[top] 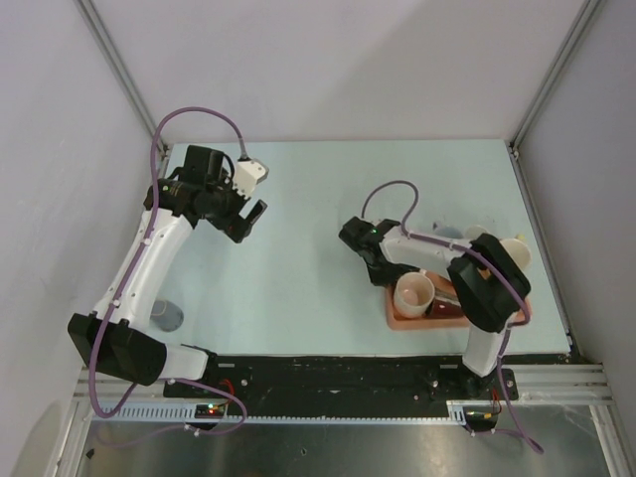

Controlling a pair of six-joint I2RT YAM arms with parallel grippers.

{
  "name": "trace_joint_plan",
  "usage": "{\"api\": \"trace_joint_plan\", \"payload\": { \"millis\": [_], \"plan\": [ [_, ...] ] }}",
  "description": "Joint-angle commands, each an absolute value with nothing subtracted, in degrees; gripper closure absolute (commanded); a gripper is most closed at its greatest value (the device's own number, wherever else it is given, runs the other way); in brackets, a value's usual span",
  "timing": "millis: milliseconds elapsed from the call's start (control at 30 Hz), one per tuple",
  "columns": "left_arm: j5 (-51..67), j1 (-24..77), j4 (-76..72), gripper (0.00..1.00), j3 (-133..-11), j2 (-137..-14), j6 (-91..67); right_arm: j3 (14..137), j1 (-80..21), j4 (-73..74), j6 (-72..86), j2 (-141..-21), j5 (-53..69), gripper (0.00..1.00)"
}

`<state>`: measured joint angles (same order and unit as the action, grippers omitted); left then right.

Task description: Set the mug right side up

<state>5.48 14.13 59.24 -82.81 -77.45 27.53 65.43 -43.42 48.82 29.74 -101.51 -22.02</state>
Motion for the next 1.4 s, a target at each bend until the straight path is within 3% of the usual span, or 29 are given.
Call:
{"api": "trace_joint_plan", "payload": {
  "millis": [0,333,500,700,800,933,1167,1367],
  "plan": [
    [4.8,13.6,58.6,0.02,-82.3,-75.1,28.9,77.2,-46.2,42.1,26.8,-108.4,-22.8,1.00],
    [4.6,13.4,58.6,0.02,-82.0,-74.6,29.2,111.3,-49.9,56.0,33.6,-129.5,-20.9,1.00],
    [4.7,13.3,58.6,0.02,-81.7,-74.3,29.2,120.2,-50.2,57.8,35.8,-134.2,-17.7,0.99],
    [4.8,13.3,58.6,0.02,-81.9,-74.4,29.1,126.7,-51.5,56.4,33.6,-134.3,-15.1,0.74],
    [4.8,13.3,58.6,0.02,-82.3,-74.5,29.1,128.2,-52.5,54.9,31.7,-132.5,-14.1,0.58],
    [4.8,13.3,58.7,0.02,-82.3,-74.7,29.0,128.4,-53.6,52.0,29.1,-128.9,-12.8,0.45],
    [4.3,13.1,58.7,0.02,-82.6,-74.7,28.9,126.4,-54.0,52.4,27.1,-119.2,-14.7,0.38],
    [4.5,12.4,58.7,0.02,-83.1,-74.9,28.5,111.9,-50.4,56.0,29.9,-102.5,-21.0,0.33]
  ]
}}
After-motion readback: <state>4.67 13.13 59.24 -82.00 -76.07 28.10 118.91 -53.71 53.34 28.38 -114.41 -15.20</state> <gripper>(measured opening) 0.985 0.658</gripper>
